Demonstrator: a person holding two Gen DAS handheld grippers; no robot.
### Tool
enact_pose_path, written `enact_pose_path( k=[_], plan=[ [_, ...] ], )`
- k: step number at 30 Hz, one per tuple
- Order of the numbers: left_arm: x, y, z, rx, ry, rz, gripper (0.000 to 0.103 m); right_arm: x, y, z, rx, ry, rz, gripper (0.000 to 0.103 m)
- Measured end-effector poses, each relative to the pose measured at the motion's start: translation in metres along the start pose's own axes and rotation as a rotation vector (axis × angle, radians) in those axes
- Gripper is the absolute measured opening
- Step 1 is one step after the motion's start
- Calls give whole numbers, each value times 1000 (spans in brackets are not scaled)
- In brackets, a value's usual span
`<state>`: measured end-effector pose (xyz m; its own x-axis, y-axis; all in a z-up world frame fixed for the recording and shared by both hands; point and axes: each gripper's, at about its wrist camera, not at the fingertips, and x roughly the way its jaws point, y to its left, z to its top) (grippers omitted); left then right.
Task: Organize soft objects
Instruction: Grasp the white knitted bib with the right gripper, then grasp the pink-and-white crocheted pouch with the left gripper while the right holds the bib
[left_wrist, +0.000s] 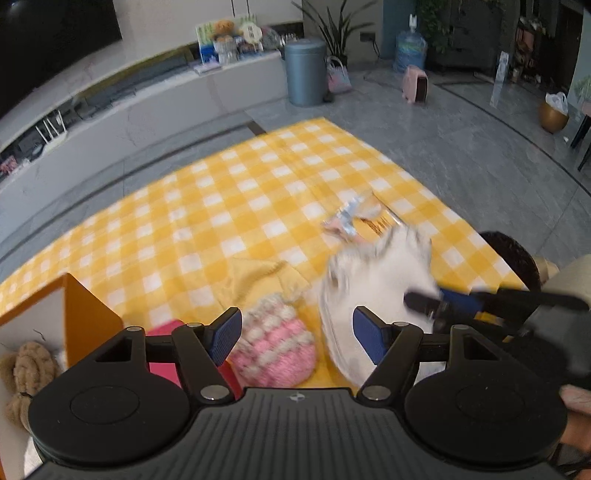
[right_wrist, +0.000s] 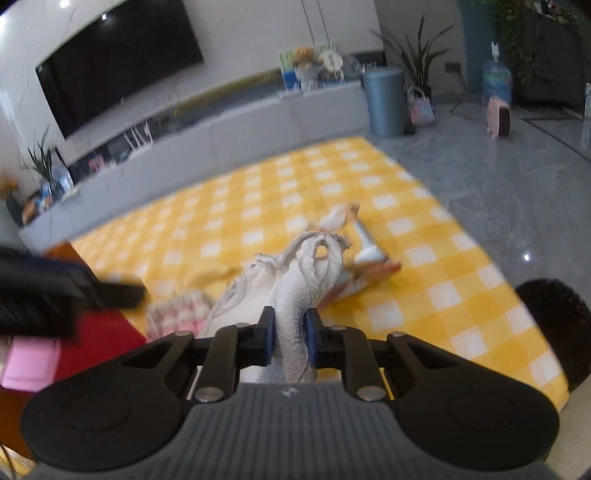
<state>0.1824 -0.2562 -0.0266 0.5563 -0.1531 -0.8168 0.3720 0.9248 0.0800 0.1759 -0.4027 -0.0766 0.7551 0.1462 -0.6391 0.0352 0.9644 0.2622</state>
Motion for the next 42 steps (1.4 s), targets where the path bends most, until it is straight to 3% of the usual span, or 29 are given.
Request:
enact_pose_path(
  k=[5,9,13,17,21,23,27,29,36,42],
  plan=[
    [7,-10,3,-32,6,-43,81,-23,5,6,-125,-87,-110,16],
    [24,-15,5,-57,50,-22,81,-28,-2,7,-135,-102,-164,16],
    [48,-15,6,-105,184,53,78,-27,-14,9,-78,-97,-166,16],
    [69,-10,10,-166,301,78,77,-27,-14,10,-64,-102,-140,17],
    [79,-10,15,-181,273,202,77,-28,-10,9,-77,-102,-124,17],
    [91,-8,17,-193,301,246,77,-25,-9,8,-82,-91,-121,17],
    [116,-6,19,-180,349,254,77,-23,-8,5,-92,-78,-124,17],
    [127,-6,18,-149,349,316,77,-23,-7,5,-92,-75,-124,18],
    [146,-12,13,-103,354,373,83,-21,-4,5,-112,-64,-115,21],
    [140,-7,11,-110,349,329,47,-17,-3,3,-125,-46,-105,21]
  ],
)
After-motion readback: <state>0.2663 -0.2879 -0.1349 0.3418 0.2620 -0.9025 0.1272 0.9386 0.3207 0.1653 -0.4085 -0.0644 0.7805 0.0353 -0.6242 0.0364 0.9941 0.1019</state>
